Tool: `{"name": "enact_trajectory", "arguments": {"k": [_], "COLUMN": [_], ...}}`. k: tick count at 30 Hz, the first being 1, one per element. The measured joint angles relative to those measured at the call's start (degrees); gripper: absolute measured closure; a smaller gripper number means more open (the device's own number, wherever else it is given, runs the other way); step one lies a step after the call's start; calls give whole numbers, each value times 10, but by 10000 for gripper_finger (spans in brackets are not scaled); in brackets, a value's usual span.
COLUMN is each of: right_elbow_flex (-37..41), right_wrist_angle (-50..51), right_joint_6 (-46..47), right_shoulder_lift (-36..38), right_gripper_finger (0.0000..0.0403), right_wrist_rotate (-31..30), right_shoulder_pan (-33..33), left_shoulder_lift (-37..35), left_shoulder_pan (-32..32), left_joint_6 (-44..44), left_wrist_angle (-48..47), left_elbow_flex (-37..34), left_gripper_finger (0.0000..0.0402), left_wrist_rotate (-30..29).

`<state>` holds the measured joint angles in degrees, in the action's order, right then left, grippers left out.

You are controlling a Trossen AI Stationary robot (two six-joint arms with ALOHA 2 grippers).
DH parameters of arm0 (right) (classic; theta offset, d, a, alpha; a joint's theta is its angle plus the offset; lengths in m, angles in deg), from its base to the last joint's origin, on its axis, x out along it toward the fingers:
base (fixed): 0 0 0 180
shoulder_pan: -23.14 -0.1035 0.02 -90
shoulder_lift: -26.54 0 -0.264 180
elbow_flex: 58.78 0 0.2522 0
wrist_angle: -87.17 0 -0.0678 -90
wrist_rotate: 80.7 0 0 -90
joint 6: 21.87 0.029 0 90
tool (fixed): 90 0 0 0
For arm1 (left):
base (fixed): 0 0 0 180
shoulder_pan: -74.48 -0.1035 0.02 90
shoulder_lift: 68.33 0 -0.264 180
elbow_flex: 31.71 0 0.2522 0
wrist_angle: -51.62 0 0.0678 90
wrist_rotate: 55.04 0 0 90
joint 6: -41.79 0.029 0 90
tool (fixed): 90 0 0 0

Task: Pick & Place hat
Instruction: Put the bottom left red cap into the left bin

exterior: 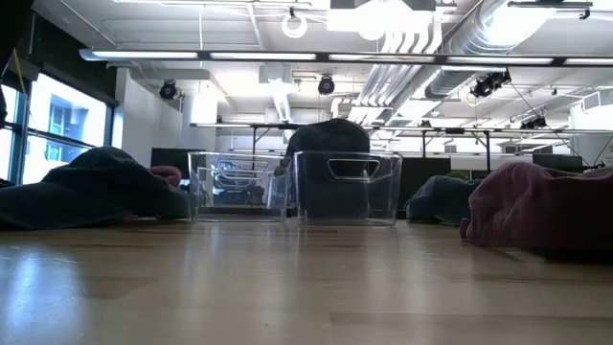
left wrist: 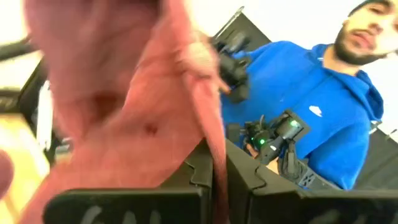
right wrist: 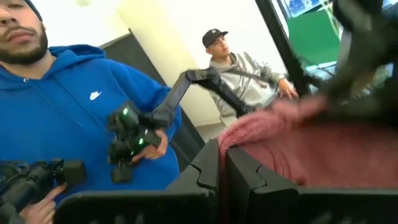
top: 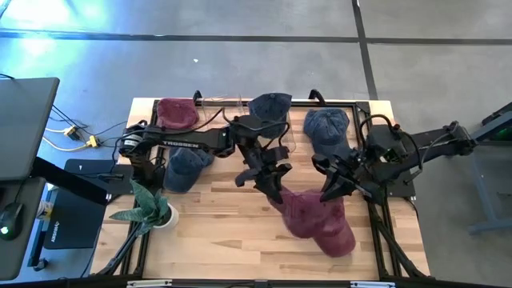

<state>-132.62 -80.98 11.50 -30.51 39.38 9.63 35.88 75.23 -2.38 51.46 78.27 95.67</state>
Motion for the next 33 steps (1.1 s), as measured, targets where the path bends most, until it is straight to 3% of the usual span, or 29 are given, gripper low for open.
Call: {"name": "enact_trajectory", "arguments": {"k": [8, 13, 19, 25, 29, 33], "right_elbow_flex": [0, 0, -1, -1, -1, -1], "right_wrist_angle": [22, 26, 100, 244, 245, 177], "right_joint_6": [5, 67, 112, 69, 28, -11], "right_shoulder_lift": [2, 2, 4, -3, -7, -7], "right_gripper_finger": [388, 372, 285, 181, 154, 152], "right_wrist_rotate": [-20, -13, -3, -125, -173, -145], "right_shoulder_pan": [-13, 3, 12, 12, 23, 44], "left_shoulder_lift": [-16, -15, -14, -14, -14, -14], "left_shoulder_pan": [-15, -15, -15, -13, -11, -11], "left_joint_6": [4, 20, 133, 260, 320, 348], "left_wrist_angle": [-11, -83, -272, -448, -484, -483], "left_elbow_flex": [26, 57, 91, 155, 168, 168], "left_gripper_finger": [397, 397, 398, 400, 401, 401], "left_wrist_rotate": [-18, -23, -110, -221, -287, -295]}}
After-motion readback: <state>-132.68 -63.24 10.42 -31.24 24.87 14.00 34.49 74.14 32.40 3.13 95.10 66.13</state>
